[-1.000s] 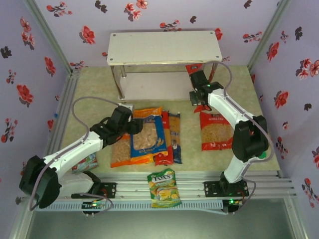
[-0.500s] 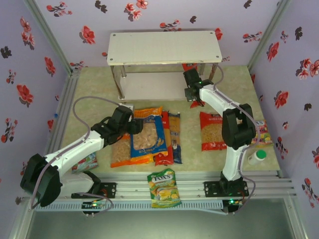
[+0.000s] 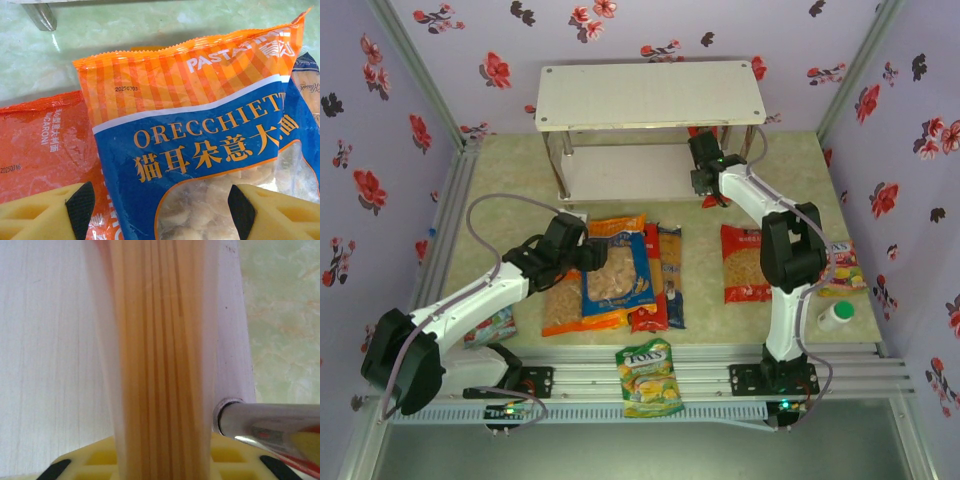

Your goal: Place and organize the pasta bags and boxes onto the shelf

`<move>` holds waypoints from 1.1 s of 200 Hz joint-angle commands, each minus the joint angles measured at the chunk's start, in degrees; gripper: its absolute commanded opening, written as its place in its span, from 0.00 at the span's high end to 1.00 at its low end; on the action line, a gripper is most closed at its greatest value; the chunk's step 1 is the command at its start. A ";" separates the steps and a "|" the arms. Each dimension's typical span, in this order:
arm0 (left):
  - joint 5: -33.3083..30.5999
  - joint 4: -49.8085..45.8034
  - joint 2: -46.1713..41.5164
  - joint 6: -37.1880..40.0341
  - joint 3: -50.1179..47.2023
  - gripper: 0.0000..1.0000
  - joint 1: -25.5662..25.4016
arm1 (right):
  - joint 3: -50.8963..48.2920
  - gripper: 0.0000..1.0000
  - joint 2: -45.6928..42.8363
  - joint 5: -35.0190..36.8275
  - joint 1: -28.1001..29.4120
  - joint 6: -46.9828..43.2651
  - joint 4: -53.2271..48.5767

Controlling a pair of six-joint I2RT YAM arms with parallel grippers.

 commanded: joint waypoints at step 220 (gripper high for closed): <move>-8.97 -9.22 -2.68 1.93 3.52 0.33 -6.43 | -28.18 0.41 -36.68 -19.30 8.65 11.39 -4.28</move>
